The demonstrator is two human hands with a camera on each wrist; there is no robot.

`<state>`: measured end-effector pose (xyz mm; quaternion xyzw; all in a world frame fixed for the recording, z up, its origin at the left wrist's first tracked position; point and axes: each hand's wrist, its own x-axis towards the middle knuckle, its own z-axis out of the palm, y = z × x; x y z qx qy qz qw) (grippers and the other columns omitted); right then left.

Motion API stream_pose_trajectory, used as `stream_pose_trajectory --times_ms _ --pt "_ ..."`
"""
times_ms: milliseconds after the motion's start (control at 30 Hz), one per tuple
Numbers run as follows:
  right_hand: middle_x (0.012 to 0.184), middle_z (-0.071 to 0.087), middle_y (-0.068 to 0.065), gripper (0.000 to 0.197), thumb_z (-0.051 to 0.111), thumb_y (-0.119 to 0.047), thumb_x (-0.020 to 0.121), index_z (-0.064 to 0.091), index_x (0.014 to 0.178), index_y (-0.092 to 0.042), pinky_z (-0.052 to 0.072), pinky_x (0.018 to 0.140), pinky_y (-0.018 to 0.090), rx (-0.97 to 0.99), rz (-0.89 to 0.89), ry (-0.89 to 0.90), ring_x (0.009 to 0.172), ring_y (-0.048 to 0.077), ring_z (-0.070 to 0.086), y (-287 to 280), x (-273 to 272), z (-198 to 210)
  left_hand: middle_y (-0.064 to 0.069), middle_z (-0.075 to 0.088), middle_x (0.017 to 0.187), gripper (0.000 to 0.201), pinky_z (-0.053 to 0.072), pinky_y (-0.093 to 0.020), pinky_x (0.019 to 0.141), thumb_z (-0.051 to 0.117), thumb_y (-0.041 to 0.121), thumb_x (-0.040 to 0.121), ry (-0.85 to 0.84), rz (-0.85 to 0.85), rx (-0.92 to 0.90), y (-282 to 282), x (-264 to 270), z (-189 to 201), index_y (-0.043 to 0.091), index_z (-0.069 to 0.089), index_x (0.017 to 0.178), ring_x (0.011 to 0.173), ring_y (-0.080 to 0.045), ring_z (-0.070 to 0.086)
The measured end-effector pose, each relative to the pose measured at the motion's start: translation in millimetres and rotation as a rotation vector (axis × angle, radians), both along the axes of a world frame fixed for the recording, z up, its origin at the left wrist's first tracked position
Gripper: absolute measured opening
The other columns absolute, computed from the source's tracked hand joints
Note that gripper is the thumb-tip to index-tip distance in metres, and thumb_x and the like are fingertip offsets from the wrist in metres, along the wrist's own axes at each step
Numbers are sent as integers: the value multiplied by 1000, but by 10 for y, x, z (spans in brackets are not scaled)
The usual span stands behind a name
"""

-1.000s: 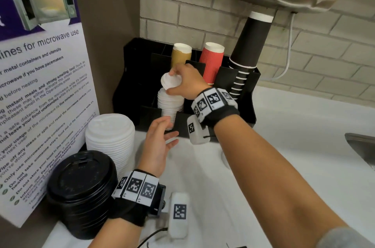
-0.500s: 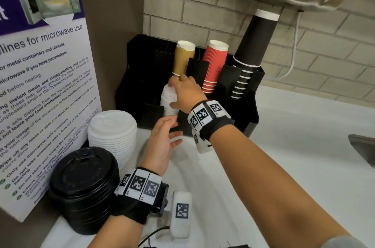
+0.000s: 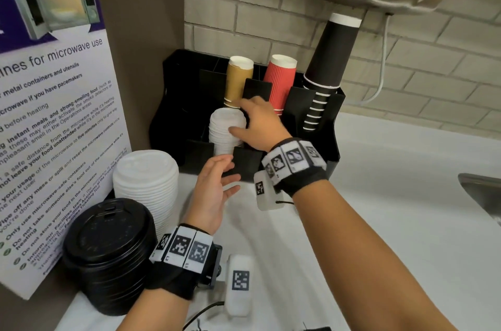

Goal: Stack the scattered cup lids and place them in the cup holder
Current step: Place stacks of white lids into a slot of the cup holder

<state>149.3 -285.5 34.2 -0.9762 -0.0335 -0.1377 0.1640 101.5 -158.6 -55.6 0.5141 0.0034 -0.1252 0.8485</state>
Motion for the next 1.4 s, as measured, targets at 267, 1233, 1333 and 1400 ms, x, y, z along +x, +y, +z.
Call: stream_pose_trajectory --times_ms 267,1233,1333,1400 --pt "91 67 4 16 53 -20 92 67 90 -11 47 80 26 406 -364 70 88 22 62 -915 -914 -88 1 61 106 15 49 -26 72 50 23 98 -10 -10 11 9 -8 -18 25 64 101 93 -16 64" --pt "110 56 -1 63 77 -38 62 45 115 -46 55 68 24 520 -95 606 98 15 60 -677 -1018 -261 11 55 131 54 52 -25 84 77 30 79 -271 -385 208 17 -116 47 45 53 125 112 -7 61" --pt "116 59 5 61 74 -33 66 45 118 -46 56 76 31 646 72 518 103 21 62 -482 -1008 -187 14 50 141 82 54 -33 92 84 35 67 -345 -506 118 -20 -153 50 51 41 135 121 -11 59" --pt "118 60 10 64 76 -26 68 45 122 -40 56 86 45 732 132 463 104 30 64 -432 -1013 -178 13 49 144 83 53 -40 95 84 33 67 -368 -481 72 -15 -147 54 51 41 136 122 -12 58"
